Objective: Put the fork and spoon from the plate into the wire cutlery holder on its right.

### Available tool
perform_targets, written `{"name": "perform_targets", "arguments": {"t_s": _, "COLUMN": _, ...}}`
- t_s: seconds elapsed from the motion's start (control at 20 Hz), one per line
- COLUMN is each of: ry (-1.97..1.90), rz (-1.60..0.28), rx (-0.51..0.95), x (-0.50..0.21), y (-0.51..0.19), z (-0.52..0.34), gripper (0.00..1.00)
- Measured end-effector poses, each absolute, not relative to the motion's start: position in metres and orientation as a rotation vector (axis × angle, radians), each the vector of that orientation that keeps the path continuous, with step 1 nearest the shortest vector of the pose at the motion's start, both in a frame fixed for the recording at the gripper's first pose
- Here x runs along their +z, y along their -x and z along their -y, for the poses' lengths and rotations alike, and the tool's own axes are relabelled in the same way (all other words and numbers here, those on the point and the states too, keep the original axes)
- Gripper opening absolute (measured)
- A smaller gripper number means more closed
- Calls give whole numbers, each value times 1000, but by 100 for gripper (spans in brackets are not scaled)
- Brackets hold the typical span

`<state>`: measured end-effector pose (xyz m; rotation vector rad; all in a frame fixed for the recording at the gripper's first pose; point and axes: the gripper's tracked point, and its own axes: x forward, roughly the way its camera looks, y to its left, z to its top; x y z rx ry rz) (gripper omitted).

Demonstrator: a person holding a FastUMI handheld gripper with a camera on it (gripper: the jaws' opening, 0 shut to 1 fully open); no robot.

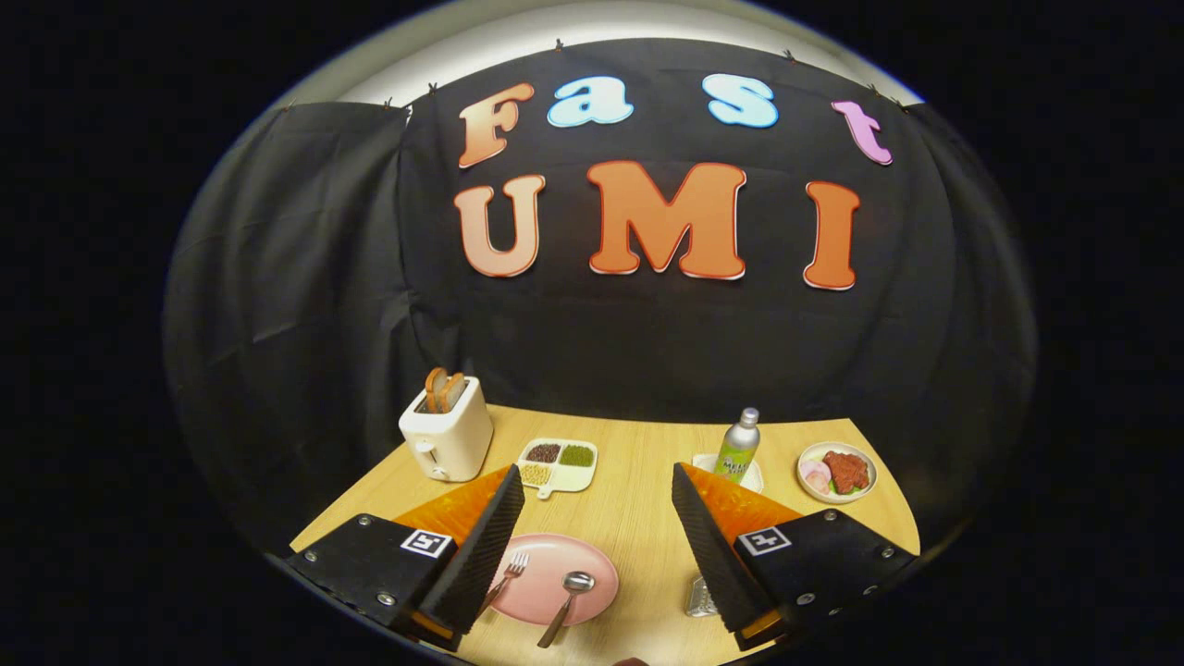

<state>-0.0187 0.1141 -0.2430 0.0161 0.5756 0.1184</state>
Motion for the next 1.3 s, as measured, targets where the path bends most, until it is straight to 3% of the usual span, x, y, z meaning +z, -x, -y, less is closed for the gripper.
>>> {"name": "perform_targets", "arguments": {"t_s": 0.6, "ry": -62, "rz": -1009, "rx": 93, "x": -408, "y": 82, "z": -150, "gripper": 96}}
{"name": "perform_targets", "arguments": {"t_s": 0.95, "ry": -35, "rz": -1188, "rx": 67, "x": -466, "y": 120, "z": -157, "gripper": 92}}
{"name": "perform_targets", "arguments": {"t_s": 1.15, "ry": -2, "rz": -1243, "rx": 66, "x": -485, "y": 124, "z": -161, "gripper": 86}}
{"name": "perform_targets", "arguments": {"t_s": 1.3, "ry": 32, "rz": -1303, "rx": 53, "x": -501, "y": 128, "z": -162, "gripper": 72}}
